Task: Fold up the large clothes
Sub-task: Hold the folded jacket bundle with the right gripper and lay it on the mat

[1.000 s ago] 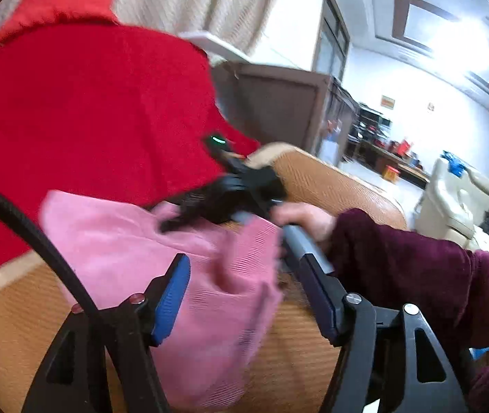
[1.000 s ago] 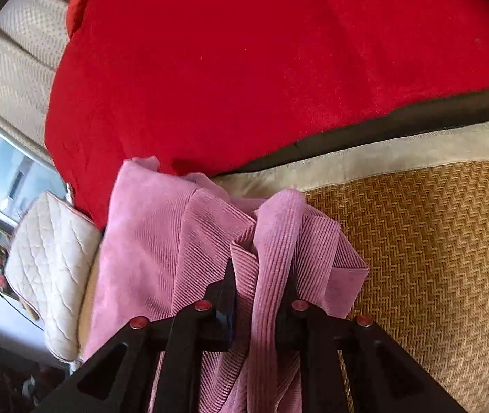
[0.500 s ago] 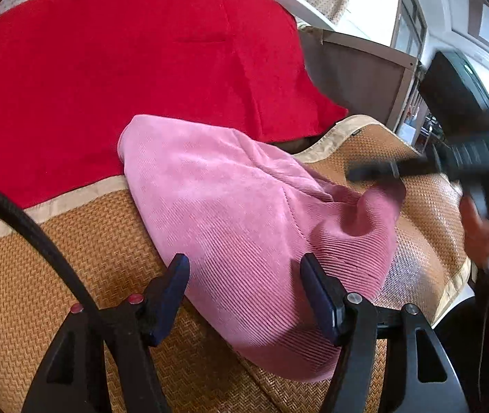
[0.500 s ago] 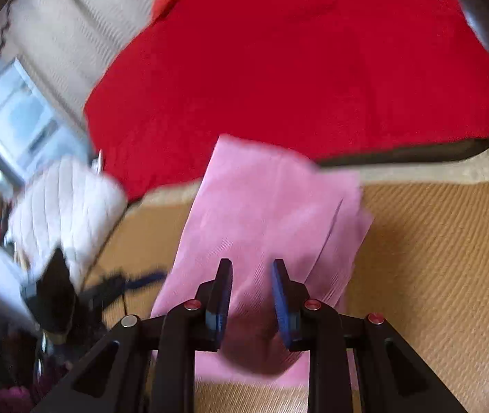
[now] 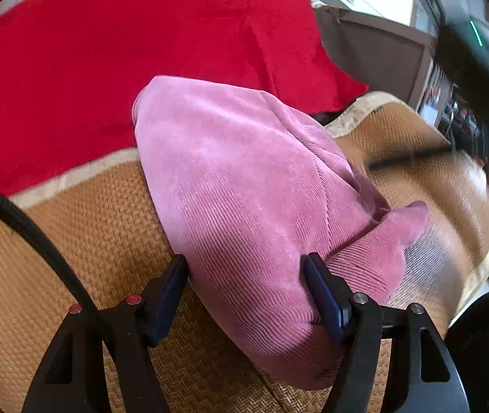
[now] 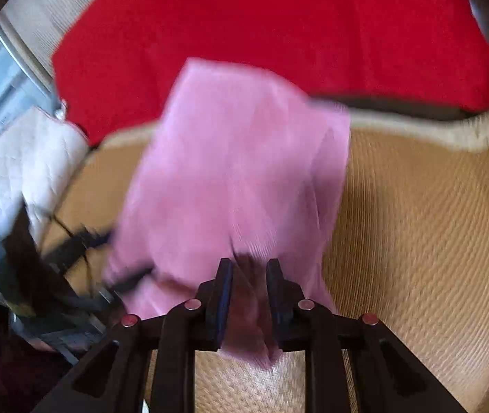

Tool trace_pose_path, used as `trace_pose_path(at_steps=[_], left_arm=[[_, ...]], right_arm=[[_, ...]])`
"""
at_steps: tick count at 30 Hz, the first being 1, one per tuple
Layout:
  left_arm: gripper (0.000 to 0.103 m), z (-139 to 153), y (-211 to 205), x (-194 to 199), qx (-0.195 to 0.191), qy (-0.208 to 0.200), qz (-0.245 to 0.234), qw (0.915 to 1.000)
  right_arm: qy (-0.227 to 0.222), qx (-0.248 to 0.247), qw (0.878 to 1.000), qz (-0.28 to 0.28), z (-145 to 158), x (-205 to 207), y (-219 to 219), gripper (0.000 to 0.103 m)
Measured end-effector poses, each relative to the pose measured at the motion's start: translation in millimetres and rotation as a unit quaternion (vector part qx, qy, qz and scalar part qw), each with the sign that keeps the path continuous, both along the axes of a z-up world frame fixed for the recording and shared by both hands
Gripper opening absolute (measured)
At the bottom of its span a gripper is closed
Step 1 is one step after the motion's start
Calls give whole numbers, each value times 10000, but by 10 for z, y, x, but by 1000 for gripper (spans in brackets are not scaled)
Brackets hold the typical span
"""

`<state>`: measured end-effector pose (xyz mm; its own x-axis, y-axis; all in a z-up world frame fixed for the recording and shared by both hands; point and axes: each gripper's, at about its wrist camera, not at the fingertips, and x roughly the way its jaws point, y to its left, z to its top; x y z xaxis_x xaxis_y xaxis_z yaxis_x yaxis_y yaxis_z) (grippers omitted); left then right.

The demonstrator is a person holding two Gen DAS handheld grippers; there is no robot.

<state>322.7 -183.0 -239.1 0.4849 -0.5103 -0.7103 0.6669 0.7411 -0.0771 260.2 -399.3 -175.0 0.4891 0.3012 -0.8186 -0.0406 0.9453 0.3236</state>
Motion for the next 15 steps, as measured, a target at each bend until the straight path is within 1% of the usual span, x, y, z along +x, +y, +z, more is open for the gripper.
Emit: trace_pose_path(at_steps=[1, 3, 4, 6, 7, 9, 11, 13, 14, 15], left_arm=[[72, 44, -12, 37, -1, -4, 1, 10000], [72, 35, -9, 46, -26, 31, 6, 10000], [72, 35, -18, 45, -15, 11, -2, 10000], [72, 10, -42, 29, 8, -35, -7, 10000], [72, 56, -12, 33, 6, -45, -12, 10000], [73, 35, -8, 35, -14, -43, -45, 10000], [73, 27, 4, 44, -31, -37, -50, 10000], [73, 35, -21, 74, -53, -25, -11, 10000], [74, 31, -18, 84, -77, -11, -8, 10000], [74, 34, -14, 84, -86, -11, -17, 10000]], right_arm=[[-150, 86, 9998, -19, 124, 95, -7, 27], [-329, 155, 9993, -49, 287, 332, 11, 26], [-350, 153, 9993, -42, 314, 450, 15, 26], [-227, 229, 9995, 52, 292, 806, 70, 26], [-127, 261, 9996, 38, 252, 984, 98, 26], [141, 217, 9997, 25, 83, 1379, 141, 27], [447, 196, 9988, -49, -184, 1616, 74, 27], [820, 199, 9964, -23, -488, 1806, 71, 26], [911, 237, 9956, -10, -608, 1851, 69, 26], [854, 302, 9959, -55, -635, 1844, 32, 25]])
